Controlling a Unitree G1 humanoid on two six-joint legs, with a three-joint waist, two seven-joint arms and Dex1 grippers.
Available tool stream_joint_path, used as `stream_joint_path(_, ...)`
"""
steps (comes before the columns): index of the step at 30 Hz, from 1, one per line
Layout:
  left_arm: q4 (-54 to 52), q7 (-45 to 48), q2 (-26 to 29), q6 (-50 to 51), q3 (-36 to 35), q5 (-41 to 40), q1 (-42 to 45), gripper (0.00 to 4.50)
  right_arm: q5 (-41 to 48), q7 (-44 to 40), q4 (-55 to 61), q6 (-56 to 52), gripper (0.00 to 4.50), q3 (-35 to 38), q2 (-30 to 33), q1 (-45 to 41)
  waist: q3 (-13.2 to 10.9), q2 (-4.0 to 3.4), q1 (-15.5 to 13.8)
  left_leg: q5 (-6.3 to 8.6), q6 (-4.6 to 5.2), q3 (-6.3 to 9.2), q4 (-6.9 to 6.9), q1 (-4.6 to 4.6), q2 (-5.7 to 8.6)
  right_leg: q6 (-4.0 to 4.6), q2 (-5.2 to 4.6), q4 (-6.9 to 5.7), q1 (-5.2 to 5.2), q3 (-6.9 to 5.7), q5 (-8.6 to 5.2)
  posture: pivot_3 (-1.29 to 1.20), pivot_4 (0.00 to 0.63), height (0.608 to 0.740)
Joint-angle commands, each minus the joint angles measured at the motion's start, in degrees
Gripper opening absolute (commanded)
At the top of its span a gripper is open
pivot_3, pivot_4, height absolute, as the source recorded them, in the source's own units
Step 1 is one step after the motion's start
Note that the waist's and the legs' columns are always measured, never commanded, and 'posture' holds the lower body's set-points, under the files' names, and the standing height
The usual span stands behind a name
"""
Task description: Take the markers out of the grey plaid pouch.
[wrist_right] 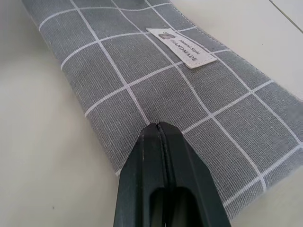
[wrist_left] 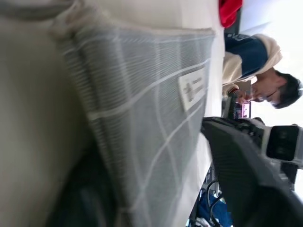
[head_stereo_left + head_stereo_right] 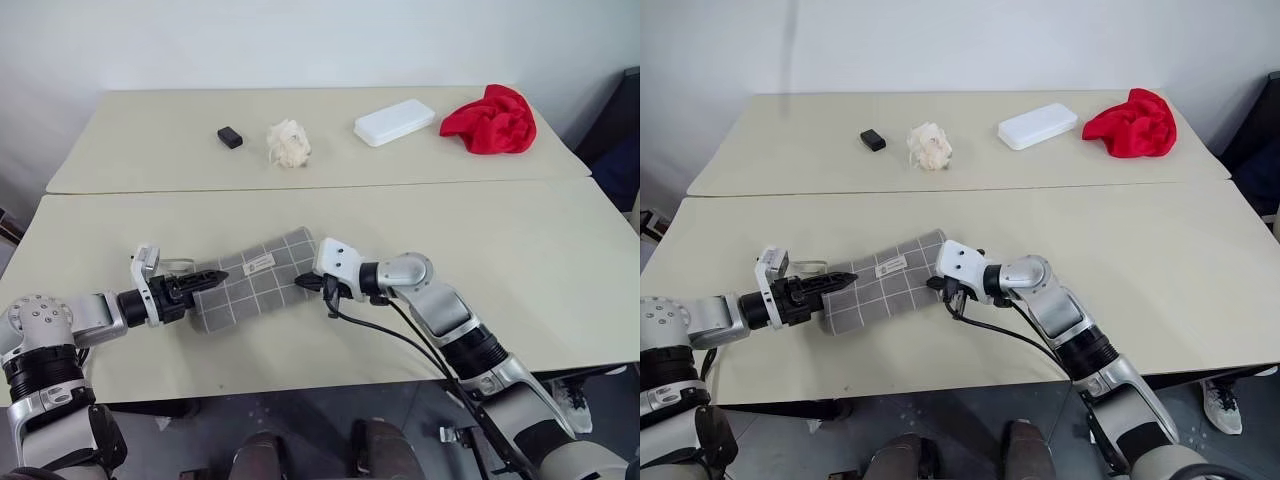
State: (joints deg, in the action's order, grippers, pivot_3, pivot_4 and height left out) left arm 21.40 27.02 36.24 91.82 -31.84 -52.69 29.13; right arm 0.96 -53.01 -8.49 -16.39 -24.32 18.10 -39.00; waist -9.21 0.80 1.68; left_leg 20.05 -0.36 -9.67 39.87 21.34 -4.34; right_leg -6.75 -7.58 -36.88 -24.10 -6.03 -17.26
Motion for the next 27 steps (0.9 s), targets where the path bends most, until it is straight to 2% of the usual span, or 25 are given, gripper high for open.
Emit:
stream_joint_path(1,1.25,-0.73,-1.26,0.61,0.40,1.34,0.27,1.45,-1.16,-0.12,-0.82,-0.21,0.00,0.03,0.85,0.79,0.00,0.00,-0.01,0.00,0.00,0.00,0.00,0.00,0.00,0.00,0.00,0.00,0.00,0.00,0.00,0.00,0.150,0.740)
stream_joint_path(6,0.68,-0.32,-3.16,0.68,-1.38,-0.11,1.50,0.02,-0.06,-1.20,0.39,0.29,0.00,0.49,1.16,1.29,0.00,-0.01,-0.16,0.00,0.00,0.00,0.01,-0.04,0.01,0.00,-0.01,0.00,0.05,0.00,0.00,0.00,0.150,0.740)
stream_joint_path(11,-4.55,2.62,-4.73,-1.94,-3.20,-1.70,1.29,0.02,6.28,-6.85,6.19,4.88,0.00,3.61,2.46,3.78,-0.02,0.01,-0.41,0.01,0.01,0.12,0.00,-0.05,0.04,0.00,-0.03,0.13,0.18,-0.08,0.00,0.00,0.150,0.740)
stream_joint_path(13,-9.92,7.26,-3.83,-6.31,-0.60,-2.12,-0.54,0.02,11.47,-8.14,10.03,2.90,0.00,7.16,2.67,4.88,-0.11,0.09,-0.09,0.01,0.01,0.12,0.00,0.01,0.03,0.00,-0.02,0.19,0.16,-0.10,0.00,0.00,0.150,0.740)
stream_joint_path(14,-13.48,11.38,-3.29,-10.72,0.79,-1.95,-1.91,0.00,16.55,-9.37,13.74,-1.11,0.18,10.01,3.64,5.79,-0.14,0.13,-0.01,0.01,0.01,0.12,0.00,0.07,0.01,0.00,0.00,0.19,0.10,-0.10,0.00,0.00,0.150,0.740)
stream_joint_path(17,-21.68,21.84,-3.47,-29.26,3.71,2.30,-5.47,0.00,26.65,-11.22,22.53,-11.57,0.93,16.61,8.74,8.30,-0.15,0.14,-0.06,0.04,-0.05,0.11,-0.05,0.20,-0.04,0.00,0.04,0.18,-0.12,-0.07,0.00,0.00,0.150,0.740)
stream_joint_path(20,-24.59,25.75,-4.39,-52.15,9.67,13.60,-6.90,0.00,32.78,-11.09,27.17,-19.67,1.95,21.21,14.57,9.89,-0.15,0.14,-0.25,0.05,-0.06,0.03,-0.13,0.26,-0.06,0.01,0.07,0.36,-0.18,-0.08,0.00,0.00,0.150,0.740)
stream_joint_path(21,-24.27,26.11,-4.67,-62.12,12.39,19.33,-6.99,0.00,34.36,-10.63,27.99,-21.44,2.33,22.47,15.69,10.05,-0.15,0.14,-0.29,0.05,-0.06,-0.01,-0.14,0.26,-0.06,0.01,0.06,0.40,-0.18,-0.08,0.00,0.00,0.150,0.740)
stream_joint_path(23,-19.62,24.01,-5.20,-88.83,17.84,33.91,-6.10,0.00,38.08,-9.36,29.07,-26.36,3.01,24.73,17.74,8.97,-0.15,0.14,-0.33,0.07,-0.04,-0.05,-0.14,0.26,-0.06,0.01,0.05,0.58,-0.19,-0.07,0.00,0.00,0.150,0.740)
stream_joint_path(25,-14.60,20.08,-5.08,-105.26,21.68,43.93,-4.83,0.00,40.20,-7.80,29.34,-30.33,3.67,25.62,18.94,6.98,-0.15,0.14,-0.29,0.08,-0.02,-0.16,-0.17,0.26,-0.08,0.01,0.03,0.79,-0.21,-0.08,0.00,0.00,0.150,0.740)
stream_joint_path(27,-10.09,18.23,-4.67,-116.26,24.86,49.74,-3.90,0.00,41.75,-5.34,28.62,-33.90,4.39,25.97,18.93,3.77,-0.16,0.14,-0.08,0.09,0.01,-0.25,-0.23,0.27,-0.09,0.03,0.00,0.81,-0.30,-0.08,0.03,0.00,0.150,0.740)
